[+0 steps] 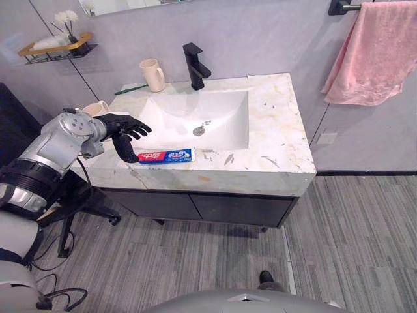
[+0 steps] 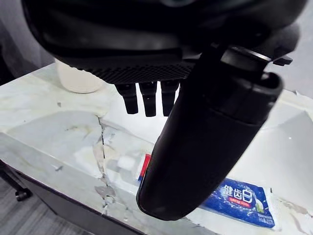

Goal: Organize the bathroom.

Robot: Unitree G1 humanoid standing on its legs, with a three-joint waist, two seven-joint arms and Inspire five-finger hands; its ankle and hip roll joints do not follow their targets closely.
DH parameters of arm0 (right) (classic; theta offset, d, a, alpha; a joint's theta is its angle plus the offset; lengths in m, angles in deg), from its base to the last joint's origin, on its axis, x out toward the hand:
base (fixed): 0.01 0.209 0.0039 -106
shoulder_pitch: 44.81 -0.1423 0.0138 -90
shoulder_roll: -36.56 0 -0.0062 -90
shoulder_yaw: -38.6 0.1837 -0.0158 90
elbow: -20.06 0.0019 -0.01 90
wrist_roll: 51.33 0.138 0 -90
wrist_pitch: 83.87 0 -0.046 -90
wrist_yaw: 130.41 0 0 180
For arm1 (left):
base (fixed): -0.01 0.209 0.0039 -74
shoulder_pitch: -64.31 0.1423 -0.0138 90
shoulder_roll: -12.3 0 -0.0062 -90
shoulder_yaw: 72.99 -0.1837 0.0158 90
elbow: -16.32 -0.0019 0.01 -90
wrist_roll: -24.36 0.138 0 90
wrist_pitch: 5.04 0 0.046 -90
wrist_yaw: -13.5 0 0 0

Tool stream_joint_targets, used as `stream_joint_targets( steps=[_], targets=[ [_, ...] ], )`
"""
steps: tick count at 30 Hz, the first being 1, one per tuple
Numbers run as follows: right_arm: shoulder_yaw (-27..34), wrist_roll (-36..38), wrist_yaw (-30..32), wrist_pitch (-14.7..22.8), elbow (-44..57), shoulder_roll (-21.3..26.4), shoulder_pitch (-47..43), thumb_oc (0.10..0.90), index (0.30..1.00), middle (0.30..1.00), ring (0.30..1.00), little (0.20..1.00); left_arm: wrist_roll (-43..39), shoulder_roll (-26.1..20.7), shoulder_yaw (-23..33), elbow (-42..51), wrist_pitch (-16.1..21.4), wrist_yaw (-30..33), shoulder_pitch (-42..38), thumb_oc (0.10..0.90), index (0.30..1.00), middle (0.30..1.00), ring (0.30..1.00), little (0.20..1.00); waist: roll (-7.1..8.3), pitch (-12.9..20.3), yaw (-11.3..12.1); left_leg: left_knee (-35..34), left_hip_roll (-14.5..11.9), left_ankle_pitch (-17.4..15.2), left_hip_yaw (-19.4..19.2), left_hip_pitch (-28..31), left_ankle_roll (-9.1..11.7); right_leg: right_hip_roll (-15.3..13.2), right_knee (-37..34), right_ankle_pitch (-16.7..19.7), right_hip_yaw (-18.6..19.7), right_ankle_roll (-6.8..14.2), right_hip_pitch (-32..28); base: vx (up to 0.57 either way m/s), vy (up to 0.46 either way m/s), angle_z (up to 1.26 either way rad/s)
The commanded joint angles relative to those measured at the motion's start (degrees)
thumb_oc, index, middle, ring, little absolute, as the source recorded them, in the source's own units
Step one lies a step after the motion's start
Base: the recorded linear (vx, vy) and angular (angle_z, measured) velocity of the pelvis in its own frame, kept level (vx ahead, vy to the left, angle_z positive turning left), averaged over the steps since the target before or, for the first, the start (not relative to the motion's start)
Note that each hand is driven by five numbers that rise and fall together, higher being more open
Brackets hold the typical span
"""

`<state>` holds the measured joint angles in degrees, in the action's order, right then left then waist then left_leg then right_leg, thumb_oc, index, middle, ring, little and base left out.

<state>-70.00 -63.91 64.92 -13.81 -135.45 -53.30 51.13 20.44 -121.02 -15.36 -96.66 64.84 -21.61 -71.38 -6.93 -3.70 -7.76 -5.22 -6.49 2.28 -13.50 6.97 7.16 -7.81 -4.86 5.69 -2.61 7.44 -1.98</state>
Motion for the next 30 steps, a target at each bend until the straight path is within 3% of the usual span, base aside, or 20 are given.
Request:
stream_joint_targets(
  steps=[1, 20, 22, 30],
  targets=[
    [-1.1, 1.1, 1.5, 0.3, -1.1, 4.7, -0.4, 0.800, 0.900, 0.900, 0.900, 0.900, 2.4, -7.5, 3.2, -1.8, 2.3, 3.1, -13.8, 0.800, 0.900, 0.900, 0.900, 0.900, -0.03, 0.0, 0.6, 8.1, 0.9, -8.3, -3.4, -0.1, -2.2, -1.4, 0.7, -3.3, -2.1, 4.6, 0.6, 0.00, 0.000, 0.00],
    [-0.7, 0.9, 1.2, -0.4, 1.3, 7.8, -1.7, 0.800, 0.900, 0.900, 0.900, 0.900, -0.7, -7.4, 3.6, -2.4, 2.7, 4.2, -13.3, 0.800, 0.900, 0.900, 0.900, 0.900, -1.87, -3.0, -0.6, 9.5, 1.1, -7.7, -4.4, -2.2, -2.0, -1.9, 1.8, -3.2, -1.3, 4.4, 2.6, -0.01, 0.002, 0.00],
    [-0.4, 0.9, 1.2, -0.6, 1.6, 8.3, -2.0, 0.800, 0.900, 0.900, 0.900, 0.900, -2.8, -7.2, 3.9, -2.6, 0.9, 3.0, -12.7, 0.800, 0.900, 0.900, 0.900, 0.900, -2.19, -3.6, -0.9, 9.7, 1.1, -7.5, -4.6, -2.5, -1.9, -2.0, 1.9, -3.0, -1.1, 4.3, 2.9, -0.05, 0.041, -0.04],
    [-0.5, 0.6, 1.3, -1.3, 2.0, 8.4, -2.0, 0.800, 0.900, 0.900, 0.900, 0.900, -2.2, -5.5, 4.3, -4.1, -0.5, 2.2, -11.1, 0.800, 0.900, 0.900, 0.900, 0.900, -2.15, -4.0, -1.1, 10.6, 0.9, -7.4, -5.0, -2.8, -1.9, -2.3, 2.1, -3.0, -1.1, 4.2, 2.8, 0.00, 0.004, 0.00]
  ],
)
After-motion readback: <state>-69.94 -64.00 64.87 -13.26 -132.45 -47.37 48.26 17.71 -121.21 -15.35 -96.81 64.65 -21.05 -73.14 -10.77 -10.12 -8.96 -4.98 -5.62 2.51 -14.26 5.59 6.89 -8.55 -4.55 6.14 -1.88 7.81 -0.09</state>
